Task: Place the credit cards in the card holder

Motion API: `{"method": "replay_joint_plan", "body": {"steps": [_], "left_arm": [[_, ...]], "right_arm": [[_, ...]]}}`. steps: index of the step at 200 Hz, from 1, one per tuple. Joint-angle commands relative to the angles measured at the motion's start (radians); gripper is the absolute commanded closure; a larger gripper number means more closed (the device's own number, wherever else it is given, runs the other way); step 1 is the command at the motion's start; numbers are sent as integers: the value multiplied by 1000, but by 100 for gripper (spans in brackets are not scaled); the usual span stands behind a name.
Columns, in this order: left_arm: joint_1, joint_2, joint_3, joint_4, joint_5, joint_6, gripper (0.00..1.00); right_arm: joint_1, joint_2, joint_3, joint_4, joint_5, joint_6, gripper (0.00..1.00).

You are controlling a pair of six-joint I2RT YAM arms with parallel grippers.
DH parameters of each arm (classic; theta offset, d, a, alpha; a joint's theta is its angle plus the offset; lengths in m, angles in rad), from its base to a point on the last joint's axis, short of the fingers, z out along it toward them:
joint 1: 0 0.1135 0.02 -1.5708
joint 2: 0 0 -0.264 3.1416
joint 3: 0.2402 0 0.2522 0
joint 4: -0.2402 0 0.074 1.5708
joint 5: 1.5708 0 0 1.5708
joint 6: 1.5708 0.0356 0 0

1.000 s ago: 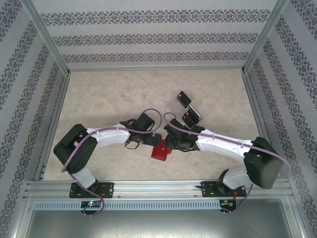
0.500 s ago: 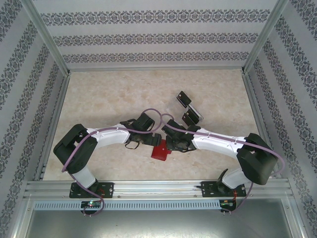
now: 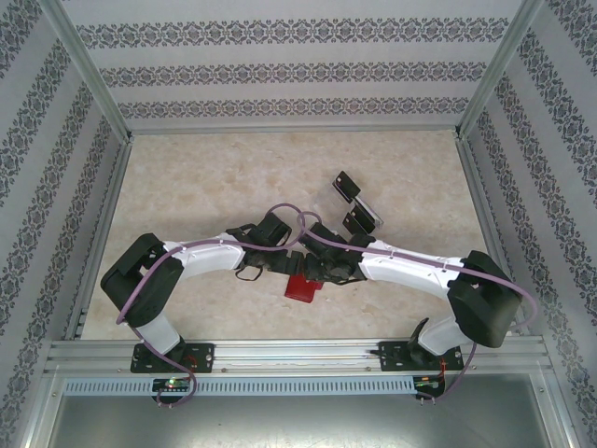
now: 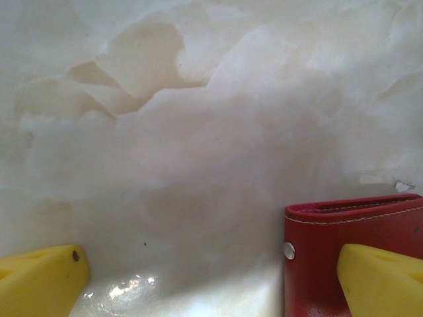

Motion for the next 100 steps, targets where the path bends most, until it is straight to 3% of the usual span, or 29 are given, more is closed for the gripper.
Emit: {"method": "replay_joint_plan", "body": {"steps": [1,100], "left_arm": [[0,52,-42,15,-22,-4,0],[-1,51,-39,15,-23,-1,0]], "right_arm": [[9,38,21,-37,13,-16,64],[10,9,-2,-62,28,-16,78]]}}
